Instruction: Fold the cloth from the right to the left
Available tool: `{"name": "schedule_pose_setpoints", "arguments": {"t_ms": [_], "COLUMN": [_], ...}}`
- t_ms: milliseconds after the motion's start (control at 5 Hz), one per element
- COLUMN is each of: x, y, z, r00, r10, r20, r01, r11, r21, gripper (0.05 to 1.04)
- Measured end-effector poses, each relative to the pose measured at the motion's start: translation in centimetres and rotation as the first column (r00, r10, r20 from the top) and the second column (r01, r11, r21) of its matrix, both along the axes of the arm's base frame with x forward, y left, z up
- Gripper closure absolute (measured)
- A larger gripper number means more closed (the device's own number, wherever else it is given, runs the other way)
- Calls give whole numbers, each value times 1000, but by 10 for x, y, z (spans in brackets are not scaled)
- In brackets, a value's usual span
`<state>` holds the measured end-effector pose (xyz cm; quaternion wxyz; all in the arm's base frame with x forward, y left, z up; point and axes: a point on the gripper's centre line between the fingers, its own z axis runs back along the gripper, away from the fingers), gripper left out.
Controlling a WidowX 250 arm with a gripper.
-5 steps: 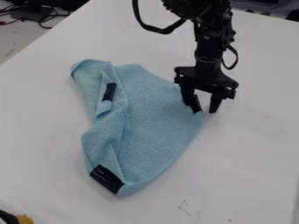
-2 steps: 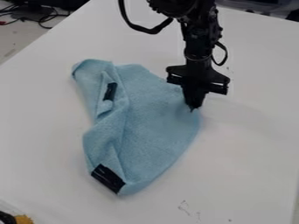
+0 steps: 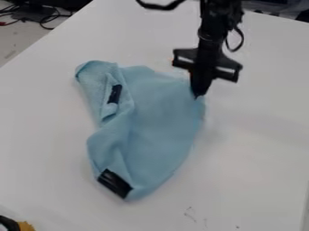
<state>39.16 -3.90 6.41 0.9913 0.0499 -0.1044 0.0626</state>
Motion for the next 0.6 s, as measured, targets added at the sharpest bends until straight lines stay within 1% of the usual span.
{"name": "schedule_pose_setpoints", "arguments": {"t_ms": [200,400,600], "x": [-7,-37,-67], "y": [23,81,116], "z": [19,21,11], "r00": [997,971,952], "r10": [65,195,256], "r20": [47,138,169], "r01": [-64,-190,-246], "r11": [998,981,966], "r21": [-7,-49,-82], "gripper": [1022,1022,1022]}}
